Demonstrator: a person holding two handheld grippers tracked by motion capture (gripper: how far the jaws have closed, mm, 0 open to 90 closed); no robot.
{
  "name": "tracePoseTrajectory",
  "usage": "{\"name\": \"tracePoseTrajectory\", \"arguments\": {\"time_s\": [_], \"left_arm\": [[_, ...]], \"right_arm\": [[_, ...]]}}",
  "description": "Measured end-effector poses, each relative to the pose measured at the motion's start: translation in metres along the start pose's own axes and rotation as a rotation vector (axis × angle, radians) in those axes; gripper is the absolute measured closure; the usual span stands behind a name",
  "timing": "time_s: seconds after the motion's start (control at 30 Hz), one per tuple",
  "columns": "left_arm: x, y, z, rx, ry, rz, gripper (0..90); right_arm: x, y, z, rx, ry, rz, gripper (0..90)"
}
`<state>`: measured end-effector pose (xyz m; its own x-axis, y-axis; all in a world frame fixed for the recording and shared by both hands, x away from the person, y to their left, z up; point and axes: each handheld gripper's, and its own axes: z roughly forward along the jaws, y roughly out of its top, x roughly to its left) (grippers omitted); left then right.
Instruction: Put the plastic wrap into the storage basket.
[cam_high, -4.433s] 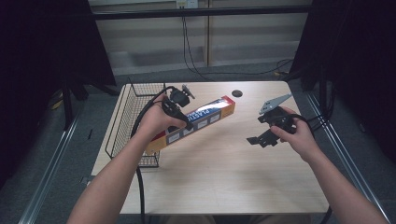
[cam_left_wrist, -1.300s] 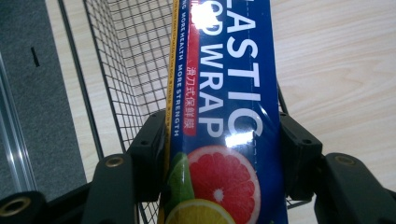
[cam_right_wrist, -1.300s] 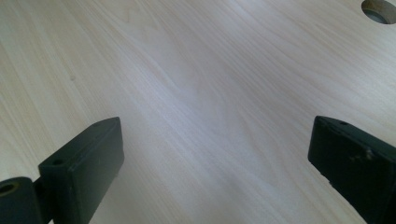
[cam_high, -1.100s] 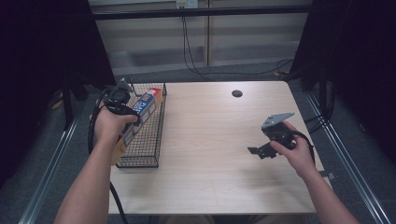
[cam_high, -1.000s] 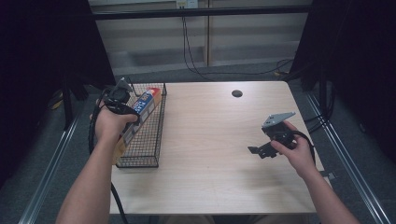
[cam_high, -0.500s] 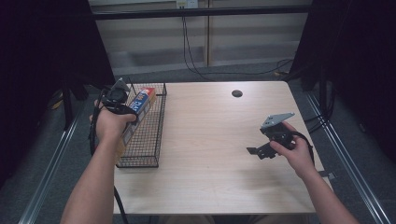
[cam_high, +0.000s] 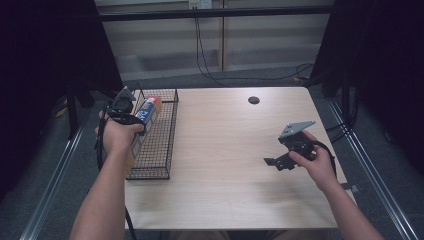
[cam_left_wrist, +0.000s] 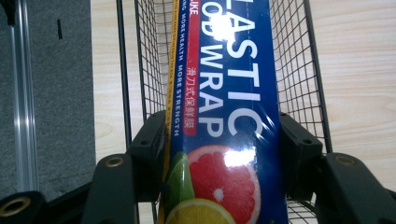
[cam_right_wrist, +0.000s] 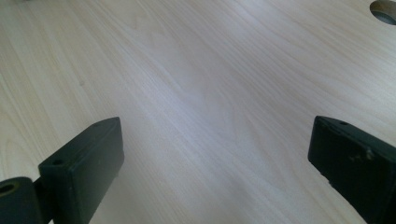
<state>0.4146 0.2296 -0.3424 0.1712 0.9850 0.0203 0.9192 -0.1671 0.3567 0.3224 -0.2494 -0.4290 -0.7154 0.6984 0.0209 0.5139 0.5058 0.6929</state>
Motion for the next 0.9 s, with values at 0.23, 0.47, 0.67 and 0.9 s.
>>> {"name": "tracePoseTrajectory", "arguments": {"time_s": [0.23,0.47,0.67,0.9], "left_arm": [[-0.002,-0.002,0.006,0.004,-0.008,-0.027,44.3],[-0.005,-0.003,0.012,0.015,-0.013,-0.04,44.3],[-0.006,-0.005,0.017,0.02,-0.022,-0.062,44.2],[-0.005,-0.009,0.023,0.032,-0.034,-0.089,44.2]], "right_arm": [[-0.001,0.0,0.0,-0.005,-0.002,0.003,3.5],[0.0,0.0,0.001,0.0,-0.005,0.009,3.5],[0.0,0.0,0.002,-0.005,0.008,0.006,3.5],[0.001,-0.001,0.002,0.004,0.003,0.001,3.5]]}}
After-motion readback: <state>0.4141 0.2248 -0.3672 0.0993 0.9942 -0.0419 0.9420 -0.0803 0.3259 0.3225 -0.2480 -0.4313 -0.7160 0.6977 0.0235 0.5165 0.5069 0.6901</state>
